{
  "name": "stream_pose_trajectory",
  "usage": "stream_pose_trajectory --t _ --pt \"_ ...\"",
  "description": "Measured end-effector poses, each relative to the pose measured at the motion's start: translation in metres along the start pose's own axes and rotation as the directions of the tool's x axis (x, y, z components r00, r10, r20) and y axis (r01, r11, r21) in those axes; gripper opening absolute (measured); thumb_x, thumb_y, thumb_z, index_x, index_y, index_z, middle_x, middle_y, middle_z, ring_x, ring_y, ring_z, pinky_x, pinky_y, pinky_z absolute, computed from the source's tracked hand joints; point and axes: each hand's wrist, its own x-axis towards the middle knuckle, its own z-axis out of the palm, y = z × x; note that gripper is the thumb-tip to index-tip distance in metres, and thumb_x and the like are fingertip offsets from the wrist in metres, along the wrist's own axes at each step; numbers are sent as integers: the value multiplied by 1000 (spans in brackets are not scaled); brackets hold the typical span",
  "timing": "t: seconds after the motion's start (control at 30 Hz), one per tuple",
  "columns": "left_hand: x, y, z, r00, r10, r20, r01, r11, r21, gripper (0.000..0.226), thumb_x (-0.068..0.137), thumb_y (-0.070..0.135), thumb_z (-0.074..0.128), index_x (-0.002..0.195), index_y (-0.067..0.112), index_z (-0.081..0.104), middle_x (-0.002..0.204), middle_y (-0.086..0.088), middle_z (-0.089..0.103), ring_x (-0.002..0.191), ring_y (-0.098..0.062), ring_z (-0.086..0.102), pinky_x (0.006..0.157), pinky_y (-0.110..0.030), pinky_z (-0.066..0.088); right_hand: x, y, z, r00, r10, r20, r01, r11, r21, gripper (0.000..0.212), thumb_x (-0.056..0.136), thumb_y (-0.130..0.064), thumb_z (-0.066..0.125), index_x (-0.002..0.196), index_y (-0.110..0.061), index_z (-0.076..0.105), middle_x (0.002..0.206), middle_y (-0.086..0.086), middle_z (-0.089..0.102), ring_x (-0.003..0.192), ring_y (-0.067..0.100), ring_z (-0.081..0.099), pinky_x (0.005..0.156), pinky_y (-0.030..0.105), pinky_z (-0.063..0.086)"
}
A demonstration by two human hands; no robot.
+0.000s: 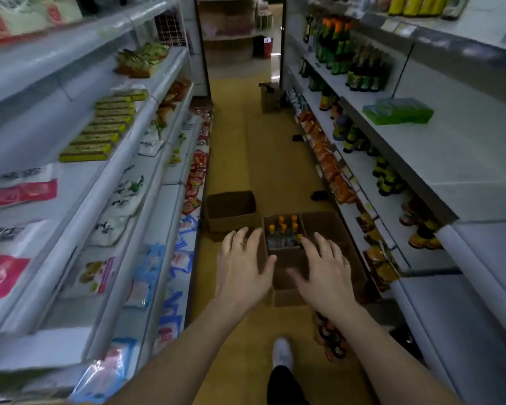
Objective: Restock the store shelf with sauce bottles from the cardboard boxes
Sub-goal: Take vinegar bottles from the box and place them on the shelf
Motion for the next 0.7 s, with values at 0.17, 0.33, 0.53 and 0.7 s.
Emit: stream_pose_trajectory --t 0.17,0.33,0.53,0.7 --pt "130 -2 26 993 -62 99 61 998 13 67 102 56 48 160 27 29 167 -2 28 155 -26 15 124 -43 21 128 19 0 997 43 69 -48 997 61 76 98 -61 52 160 -30 22 170 2 17 155 32 15 120 54 26" --pt "240 -1 45 989 -65 135 68 997 -20 65 103 53 49 160 27 32 165 0 31 153 -23 17 124 -39 22 224 32 0 983 129 132 -148 979 143 76 98 -60 54 160 -29 24 168 2 21 153 30 19 120 51 30" --pt "352 -26 94 964 -64 259 78 996 -47 62 102 50 53 157 26 38 162 0 36 150 -21 22 122 -34 22 317 39 21 943 269 197 -315 911 265 71 101 -51 57 160 -24 28 166 4 25 152 30 22 121 46 29" --pt "461 -64 152 888 27 459 6 997 -71 61 102 46 57 156 22 41 159 -5 39 147 -24 26 120 -36 26 404 46 69 866 442 233 -492 837 239 70 98 -46 62 157 -20 34 162 8 35 147 33 32 117 49 34"
